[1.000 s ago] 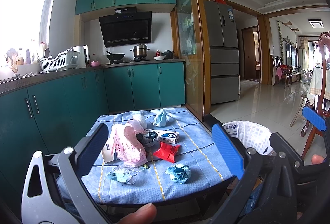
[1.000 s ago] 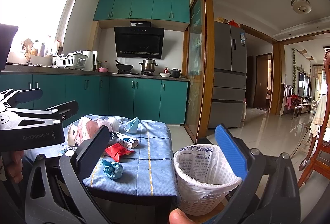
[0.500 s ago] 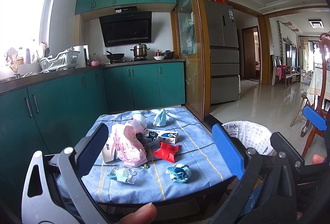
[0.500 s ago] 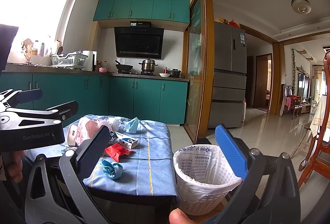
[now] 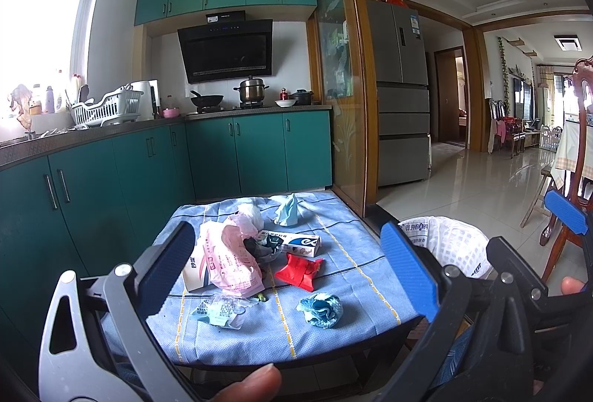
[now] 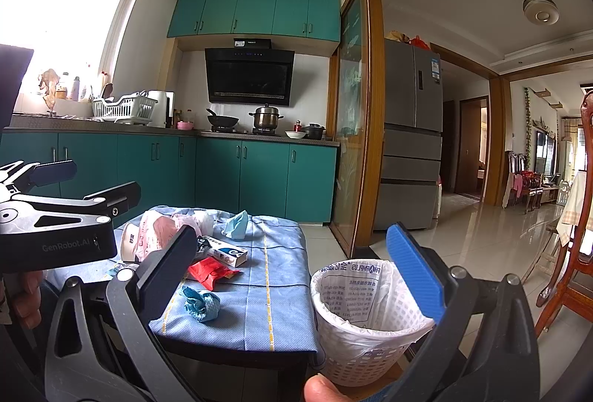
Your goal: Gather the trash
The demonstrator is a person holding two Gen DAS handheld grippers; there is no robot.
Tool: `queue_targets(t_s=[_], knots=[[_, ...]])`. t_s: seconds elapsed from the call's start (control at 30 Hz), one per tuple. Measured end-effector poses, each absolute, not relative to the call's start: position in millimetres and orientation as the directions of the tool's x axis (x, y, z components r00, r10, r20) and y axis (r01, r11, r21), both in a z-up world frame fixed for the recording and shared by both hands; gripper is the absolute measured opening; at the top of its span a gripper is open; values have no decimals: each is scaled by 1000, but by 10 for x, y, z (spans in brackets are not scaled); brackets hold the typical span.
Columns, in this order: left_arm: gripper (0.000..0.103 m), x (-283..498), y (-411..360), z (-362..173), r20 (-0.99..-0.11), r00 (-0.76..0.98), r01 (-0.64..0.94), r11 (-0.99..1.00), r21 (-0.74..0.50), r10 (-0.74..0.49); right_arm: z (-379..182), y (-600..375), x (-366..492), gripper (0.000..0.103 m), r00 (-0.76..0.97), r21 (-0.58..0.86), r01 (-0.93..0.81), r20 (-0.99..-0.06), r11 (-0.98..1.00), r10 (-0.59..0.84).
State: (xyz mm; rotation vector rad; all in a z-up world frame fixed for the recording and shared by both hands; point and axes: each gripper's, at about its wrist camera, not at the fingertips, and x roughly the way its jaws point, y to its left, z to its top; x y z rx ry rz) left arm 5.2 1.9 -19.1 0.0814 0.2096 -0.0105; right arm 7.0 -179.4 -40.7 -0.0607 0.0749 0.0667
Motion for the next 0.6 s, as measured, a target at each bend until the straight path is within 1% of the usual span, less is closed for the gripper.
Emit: queue_targets(t_s=[0.6], knots=[[100, 79, -15, -207, -216, 976, 26, 997, 71, -10, -371, -1803, 35, 100, 996, -64, -66, -71, 996, 62]])
